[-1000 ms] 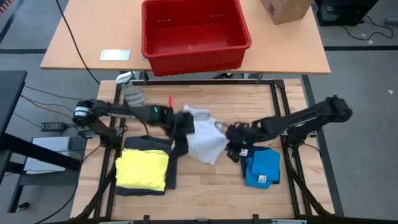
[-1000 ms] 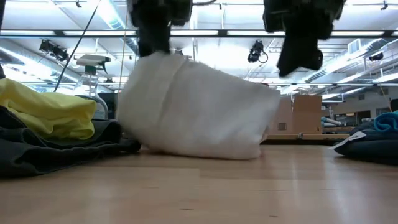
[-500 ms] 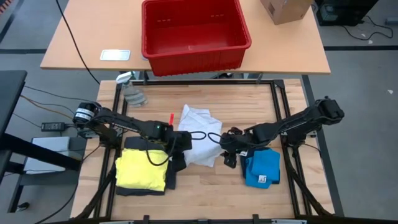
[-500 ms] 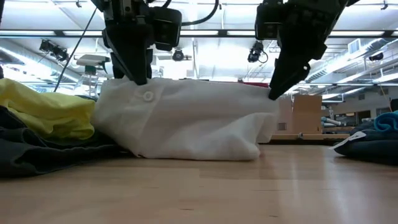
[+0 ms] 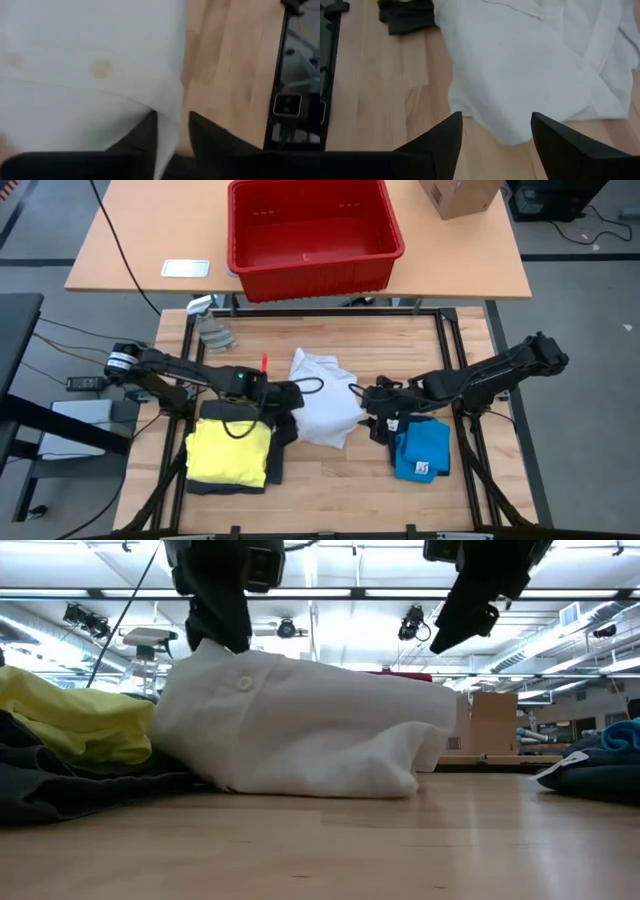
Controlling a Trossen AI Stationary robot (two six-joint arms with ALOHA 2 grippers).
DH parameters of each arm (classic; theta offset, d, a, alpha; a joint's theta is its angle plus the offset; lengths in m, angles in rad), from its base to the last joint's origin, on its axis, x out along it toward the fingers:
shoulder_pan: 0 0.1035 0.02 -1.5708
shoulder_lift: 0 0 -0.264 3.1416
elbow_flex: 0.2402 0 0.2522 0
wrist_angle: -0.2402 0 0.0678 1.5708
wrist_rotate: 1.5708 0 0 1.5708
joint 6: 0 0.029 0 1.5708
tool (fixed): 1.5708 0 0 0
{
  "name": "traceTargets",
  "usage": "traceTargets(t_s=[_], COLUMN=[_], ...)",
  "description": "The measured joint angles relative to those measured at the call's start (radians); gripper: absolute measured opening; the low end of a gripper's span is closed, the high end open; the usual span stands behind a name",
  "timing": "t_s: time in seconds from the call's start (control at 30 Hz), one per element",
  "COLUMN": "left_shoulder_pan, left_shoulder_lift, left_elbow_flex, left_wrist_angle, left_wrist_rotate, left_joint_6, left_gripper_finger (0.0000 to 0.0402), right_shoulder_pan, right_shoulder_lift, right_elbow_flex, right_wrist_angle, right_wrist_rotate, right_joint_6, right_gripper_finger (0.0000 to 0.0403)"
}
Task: Fold Laundry from Bin
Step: Fold the white shirt
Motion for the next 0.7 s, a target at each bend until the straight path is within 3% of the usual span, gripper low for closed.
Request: traceTargets(t_s=[0.13,0.3,0.5,0.7], left_shoulder_pan=[0.023,0.060,0.078,0.069], left_shoulder_lift=[-0.049,-0.089,-0.029,0.039], left_elbow_flex=[0.000,0.001,0.002,0.000], left_wrist_angle=[-0.039,-0.020,0.022,-0.025], left_wrist_rotate=[-0.052,-0.099,-0.101,-0.099], left_joint_6=[0.021,0.155,0.378,0.426], left_gripper_finger=[0.0182,0.0253,0.0301,0.0330], right_shoulder_pan=[-0.021,-0.060,-0.091,-0.101], right_shoulder_lift=[-0.006,0.003,0.040,0.109], right_elbow_flex=[0.000,0.000,0.000,0.000], right_wrist_angle=[-0.033,-0.025,0.045,0.071], right_wrist_rotate=[-0.004,-0.028,-0.068,-0.145], right_joint_6=[-0.003,-0.087,-0.257,-0.269], right_gripper_finger=[0.0241,0.0241,0.0241,0.0253])
